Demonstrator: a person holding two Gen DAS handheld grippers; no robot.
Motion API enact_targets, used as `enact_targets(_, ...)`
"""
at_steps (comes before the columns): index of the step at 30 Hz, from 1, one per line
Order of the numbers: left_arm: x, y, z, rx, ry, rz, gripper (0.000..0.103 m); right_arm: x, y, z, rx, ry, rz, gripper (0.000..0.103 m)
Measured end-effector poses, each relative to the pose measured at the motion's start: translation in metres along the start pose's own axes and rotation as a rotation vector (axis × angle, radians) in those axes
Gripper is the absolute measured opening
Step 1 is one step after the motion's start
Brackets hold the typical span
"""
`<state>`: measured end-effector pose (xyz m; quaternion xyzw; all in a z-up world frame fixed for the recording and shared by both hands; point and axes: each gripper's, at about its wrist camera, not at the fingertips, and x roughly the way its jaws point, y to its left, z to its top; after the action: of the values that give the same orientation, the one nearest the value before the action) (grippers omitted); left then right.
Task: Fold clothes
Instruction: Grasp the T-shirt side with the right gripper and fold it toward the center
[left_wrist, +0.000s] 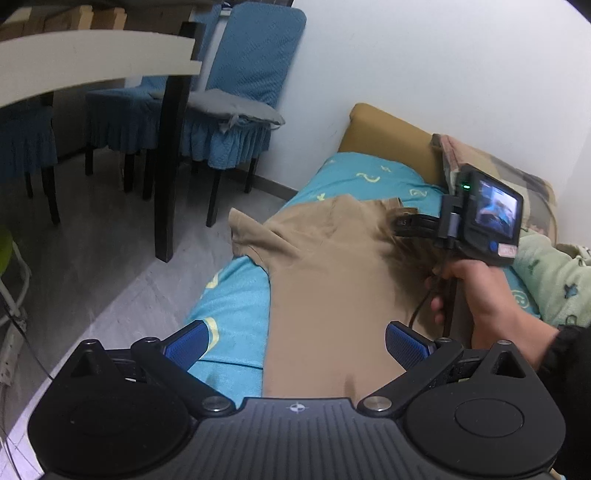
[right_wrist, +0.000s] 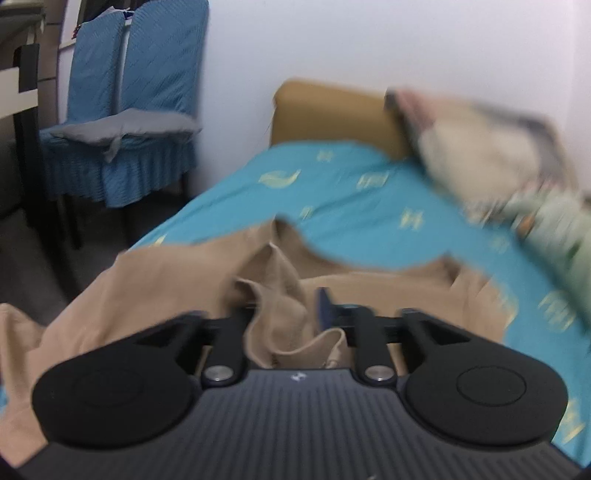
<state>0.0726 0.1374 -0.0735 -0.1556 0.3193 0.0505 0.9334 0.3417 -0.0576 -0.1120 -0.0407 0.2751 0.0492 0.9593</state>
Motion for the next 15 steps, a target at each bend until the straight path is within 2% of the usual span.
enact_targets(1, 0.002, 0.000, 0.000, 0.006, -0.001, -0.001, 0.103, -0.006, -0.002, -0.003, 0.024, -0.004, 0.030, 0.082)
enact_targets(2, 0.002, 0.000, -0.001, 0.013, -0.002, -0.004, 0.103, -0.015, -0.005, -0.005, 0.036, -0.020, 0.062, 0.086)
enact_targets(5, -0.001, -0.004, -0.004, 0.035, -0.015, -0.011, 0.103, -0.050, -0.010, -0.006, 0.020, -0.059, 0.137, 0.085)
enact_targets(8, -0.006, -0.011, -0.005, 0.055, -0.031, -0.019, 0.103, -0.104, -0.021, -0.007, 0.015, -0.095, 0.177, 0.085)
enact_targets(15, -0.041, -0.033, -0.007, 0.097, -0.083, -0.054, 0.103, -0.258, -0.070, -0.053, 0.134, -0.095, 0.183, 0.085)
